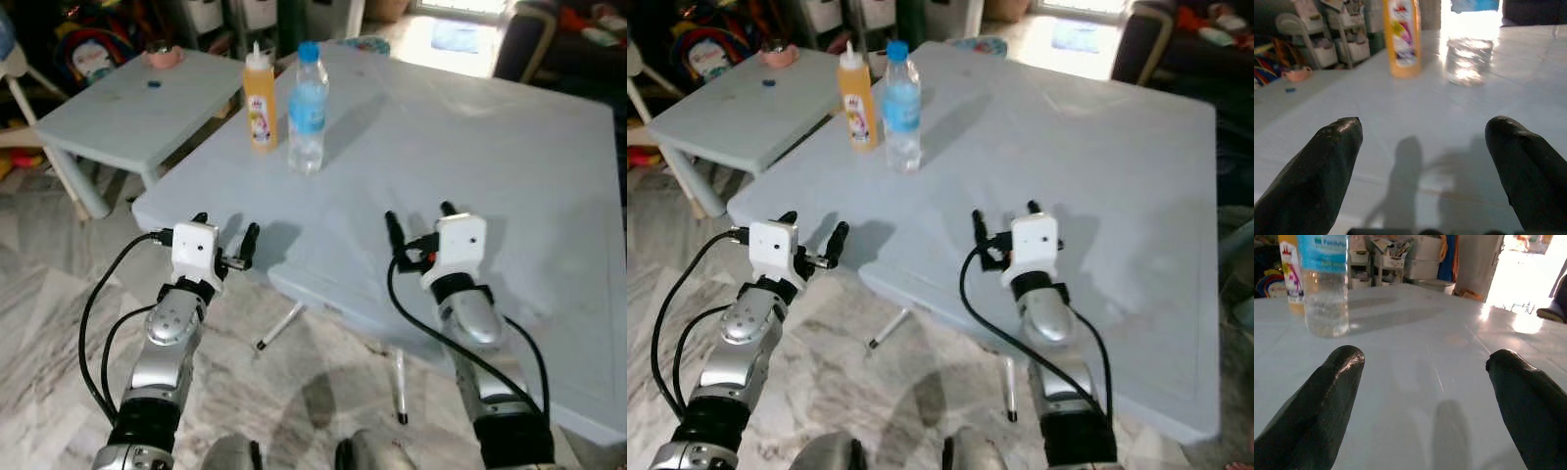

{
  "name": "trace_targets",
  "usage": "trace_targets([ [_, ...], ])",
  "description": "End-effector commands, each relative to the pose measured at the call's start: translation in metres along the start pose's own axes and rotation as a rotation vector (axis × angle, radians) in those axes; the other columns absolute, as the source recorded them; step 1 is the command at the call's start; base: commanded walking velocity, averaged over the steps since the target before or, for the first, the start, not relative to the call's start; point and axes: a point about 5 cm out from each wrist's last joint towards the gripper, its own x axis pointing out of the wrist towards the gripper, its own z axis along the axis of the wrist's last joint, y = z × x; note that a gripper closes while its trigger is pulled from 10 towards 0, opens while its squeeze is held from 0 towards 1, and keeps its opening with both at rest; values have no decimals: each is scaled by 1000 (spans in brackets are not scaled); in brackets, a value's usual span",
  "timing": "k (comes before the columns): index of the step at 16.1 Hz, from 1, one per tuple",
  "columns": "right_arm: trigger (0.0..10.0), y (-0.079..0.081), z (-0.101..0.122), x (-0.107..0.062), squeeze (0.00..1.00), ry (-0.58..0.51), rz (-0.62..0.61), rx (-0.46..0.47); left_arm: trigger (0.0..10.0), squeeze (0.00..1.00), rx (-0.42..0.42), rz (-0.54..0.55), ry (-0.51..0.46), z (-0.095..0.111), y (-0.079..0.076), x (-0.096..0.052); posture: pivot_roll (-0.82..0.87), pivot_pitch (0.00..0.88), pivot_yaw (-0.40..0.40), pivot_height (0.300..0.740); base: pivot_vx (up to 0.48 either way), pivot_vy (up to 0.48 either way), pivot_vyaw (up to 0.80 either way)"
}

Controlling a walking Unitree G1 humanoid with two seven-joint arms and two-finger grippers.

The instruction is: Restocking fridge

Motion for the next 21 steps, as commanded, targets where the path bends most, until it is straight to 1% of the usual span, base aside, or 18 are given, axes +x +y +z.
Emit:
trace_targets([
  [1, 10000, 9, 4, 2, 0, -21, 19, 14, 10000, 0, 16, 28, 2, 1, 13, -3, -81, 81, -27, 740, 398, 270, 0],
  [5, 10000, 10, 4, 2, 0, -22, 19, 16, 10000, 0, 11, 34, 1, 2, 13, -1, -79, 84, -26, 740, 332, 345, 0],
  [9, 10000, 10, 4, 4, 0, -25, 15, 14, 10000, 0, 12, 17, -18, 4, 7, -2, -76, 85, -25, 740, 305, 355, 0],
  [11, 10000, 10, 5, 5, 0, -27, 13, 12, 10000, 0, 14, 1, -26, 5, 7, -4, -75, 86, -26, 740, 0, 0, 0],
  [14, 10000, 10, 1, 3, 0, -16, -1, 4, 10000, 0, 23, 9, -23, 6, 13, -5, -71, 89, -27, 740, 0, 0, 0],
  [16, 10000, 12, -1, 1, 0, -10, -8, 10, 10000, 0, 24, 13, -25, 6, 14, -5, -68, 88, -29, 740, 0, 0, 0],
  [17, 10000, 15, 3, 3, 0, -23, -9, 6, 10000, 0, 23, 13, -26, 7, 13, -5, -63, 88, -31, 740, 0, 0, 0],
  [18, 10000, 15, 16, 9, 0, -69, -14, 14, 10000, 0, 20, 12, -28, 7, 12, -5, -63, 87, -31, 740, 0, 0, 0],
  [20, 10000, 11, 35, 18, 0, -136, -49, 5, 10000, 0, 17, 13, -32, 8, 11, -5, -61, 87, -29, 740, 0, 0, 0],
  [21, 10000, 9, 46, 23, 0, -174, -59, -15, 10000, 0, 16, 14, -32, 8, 12, -5, -60, 86, -28, 740, 0, 0, 0],
])
